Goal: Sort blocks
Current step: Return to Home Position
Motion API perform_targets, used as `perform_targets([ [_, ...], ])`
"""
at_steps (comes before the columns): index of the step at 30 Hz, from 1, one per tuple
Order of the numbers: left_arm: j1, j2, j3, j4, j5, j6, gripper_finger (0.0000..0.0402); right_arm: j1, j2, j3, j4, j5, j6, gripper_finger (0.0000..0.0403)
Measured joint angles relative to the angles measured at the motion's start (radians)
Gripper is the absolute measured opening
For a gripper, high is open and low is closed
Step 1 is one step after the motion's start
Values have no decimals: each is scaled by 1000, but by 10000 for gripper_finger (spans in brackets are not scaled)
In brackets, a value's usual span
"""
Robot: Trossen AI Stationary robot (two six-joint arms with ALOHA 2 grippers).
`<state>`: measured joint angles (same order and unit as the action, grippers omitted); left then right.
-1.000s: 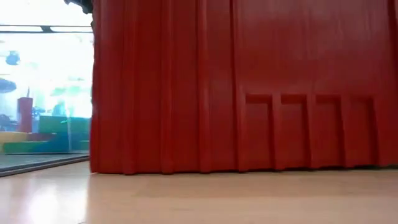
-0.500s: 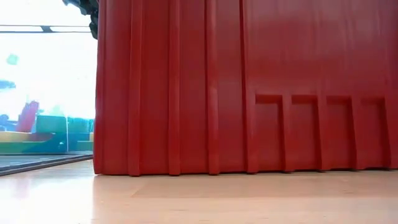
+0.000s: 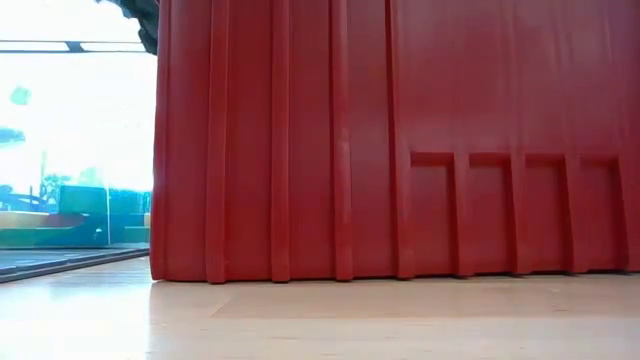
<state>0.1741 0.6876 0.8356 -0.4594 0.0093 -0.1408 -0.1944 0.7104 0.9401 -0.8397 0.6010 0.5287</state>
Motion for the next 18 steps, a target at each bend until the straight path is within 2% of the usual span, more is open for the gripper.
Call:
perform_targets([
  [1,0,-18,0,1,0,18,27,0,-16,0,35,3,-58,32],
  [3,0,-58,0,1,-1,47,8,0,-47,0,123,1,-175,10],
  [9,0,-191,0,1,-5,135,0,0,-143,-1,414,-72,-464,2],
  [12,0,-254,0,1,-47,134,0,0,-192,-3,527,-95,-540,0],
  [18,0,-343,0,0,-107,129,0,0,-324,-81,516,-104,-534,0],
])
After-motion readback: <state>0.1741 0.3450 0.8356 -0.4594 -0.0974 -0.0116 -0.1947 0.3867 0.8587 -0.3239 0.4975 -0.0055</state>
